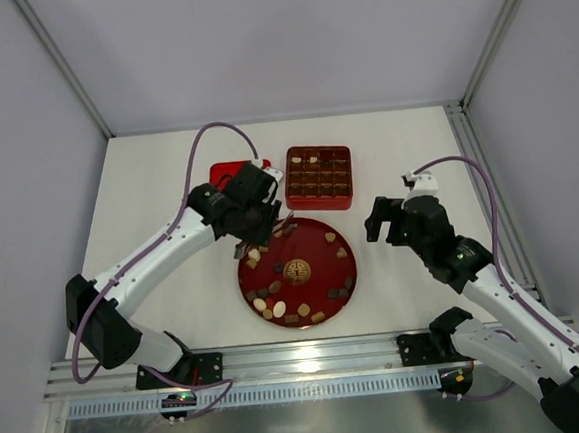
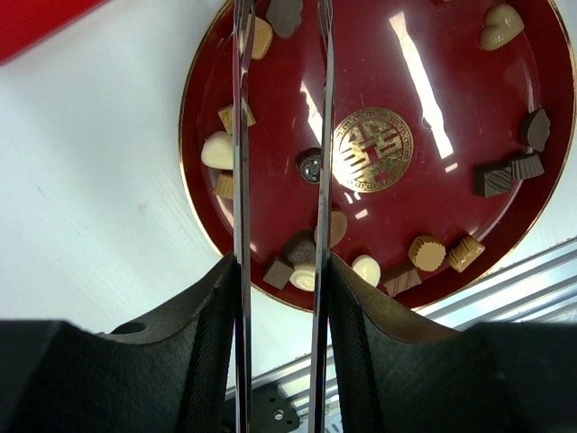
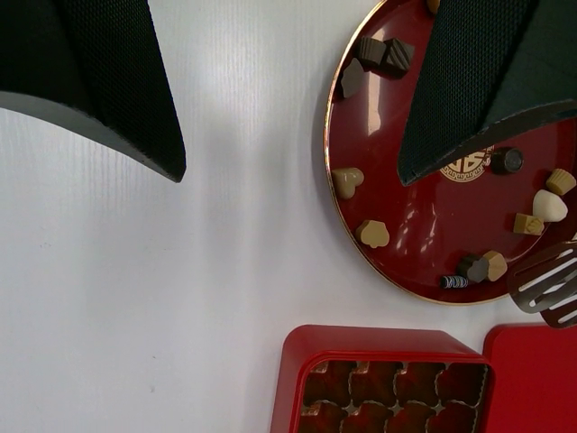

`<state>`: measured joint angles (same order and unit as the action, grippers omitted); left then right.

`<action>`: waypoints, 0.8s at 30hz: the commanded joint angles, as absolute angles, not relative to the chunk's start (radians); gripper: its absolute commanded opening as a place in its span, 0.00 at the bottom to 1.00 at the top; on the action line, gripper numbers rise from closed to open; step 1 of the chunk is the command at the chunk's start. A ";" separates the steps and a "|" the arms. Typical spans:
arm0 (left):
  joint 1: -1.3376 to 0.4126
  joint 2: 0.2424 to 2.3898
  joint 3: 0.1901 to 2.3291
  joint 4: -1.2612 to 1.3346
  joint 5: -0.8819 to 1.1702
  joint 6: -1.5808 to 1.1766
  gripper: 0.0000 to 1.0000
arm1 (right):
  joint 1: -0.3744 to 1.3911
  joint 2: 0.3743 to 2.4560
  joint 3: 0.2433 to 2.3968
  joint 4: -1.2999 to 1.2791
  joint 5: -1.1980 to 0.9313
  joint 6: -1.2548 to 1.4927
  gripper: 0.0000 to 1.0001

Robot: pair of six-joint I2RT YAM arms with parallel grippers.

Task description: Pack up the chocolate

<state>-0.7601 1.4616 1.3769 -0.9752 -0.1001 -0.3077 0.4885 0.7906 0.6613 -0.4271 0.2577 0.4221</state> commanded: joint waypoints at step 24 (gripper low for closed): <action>-0.764 1.560 1.359 -0.873 -0.080 -0.281 0.41 | 0.483 0.801 0.646 -0.380 0.262 0.433 1.00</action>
